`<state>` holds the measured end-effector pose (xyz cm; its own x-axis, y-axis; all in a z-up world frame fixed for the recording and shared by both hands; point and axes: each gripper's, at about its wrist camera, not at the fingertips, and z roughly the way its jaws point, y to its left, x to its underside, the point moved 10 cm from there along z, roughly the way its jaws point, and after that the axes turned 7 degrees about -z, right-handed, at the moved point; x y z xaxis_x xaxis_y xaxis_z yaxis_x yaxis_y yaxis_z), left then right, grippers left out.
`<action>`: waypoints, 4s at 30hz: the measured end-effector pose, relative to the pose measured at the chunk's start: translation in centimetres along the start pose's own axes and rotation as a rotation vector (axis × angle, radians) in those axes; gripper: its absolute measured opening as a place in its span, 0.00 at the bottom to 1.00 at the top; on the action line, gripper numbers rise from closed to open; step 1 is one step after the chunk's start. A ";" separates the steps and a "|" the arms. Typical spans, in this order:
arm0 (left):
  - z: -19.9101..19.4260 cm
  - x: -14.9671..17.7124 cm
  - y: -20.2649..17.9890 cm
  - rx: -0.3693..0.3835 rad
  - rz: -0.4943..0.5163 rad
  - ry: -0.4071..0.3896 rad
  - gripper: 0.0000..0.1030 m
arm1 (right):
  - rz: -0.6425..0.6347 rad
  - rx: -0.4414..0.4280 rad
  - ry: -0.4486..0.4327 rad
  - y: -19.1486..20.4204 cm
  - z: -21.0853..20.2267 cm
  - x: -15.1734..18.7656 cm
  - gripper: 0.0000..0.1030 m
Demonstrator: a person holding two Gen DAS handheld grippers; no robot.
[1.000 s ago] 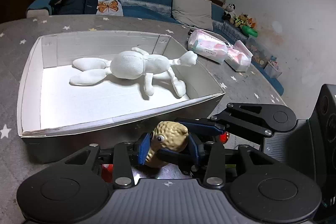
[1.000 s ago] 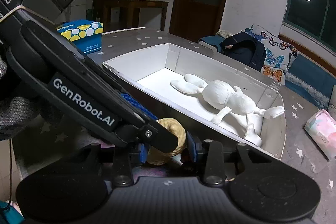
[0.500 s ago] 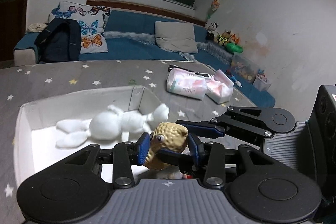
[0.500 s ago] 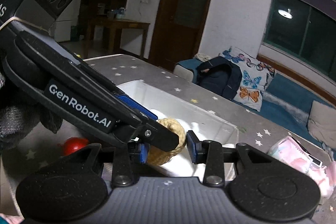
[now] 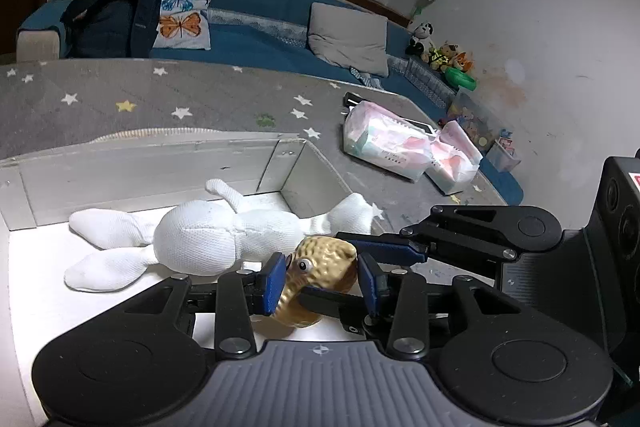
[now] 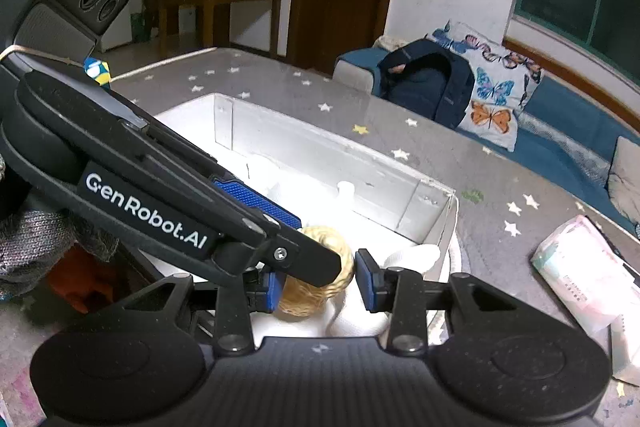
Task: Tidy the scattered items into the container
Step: 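Carry the peanut figure into the box beside the rabbit and release, then move both grippers down to the lime-green round toy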
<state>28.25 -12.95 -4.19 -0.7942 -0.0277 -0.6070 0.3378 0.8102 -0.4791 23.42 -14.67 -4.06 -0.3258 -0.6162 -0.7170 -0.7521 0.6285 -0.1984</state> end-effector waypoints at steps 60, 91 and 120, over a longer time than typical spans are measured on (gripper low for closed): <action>-6.2 3.1 -3.3 -0.132 0.117 -0.111 0.40 | 0.049 0.125 -0.091 1.8 -6.4 0.9 0.61; -8.2 9.2 -5.0 -0.214 0.177 -0.095 0.40 | 0.157 0.205 -0.186 4.4 -12.6 5.9 0.96; -7.3 14.9 -6.9 -0.071 0.139 0.010 0.40 | 0.204 0.097 -0.112 8.0 -11.3 11.7 0.93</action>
<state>10.36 -14.69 -5.28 -0.7477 0.0933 -0.6574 0.4083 0.8454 -0.3445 7.17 -22.21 -6.45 -0.3955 -0.4188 -0.8175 -0.6167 0.7806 -0.1015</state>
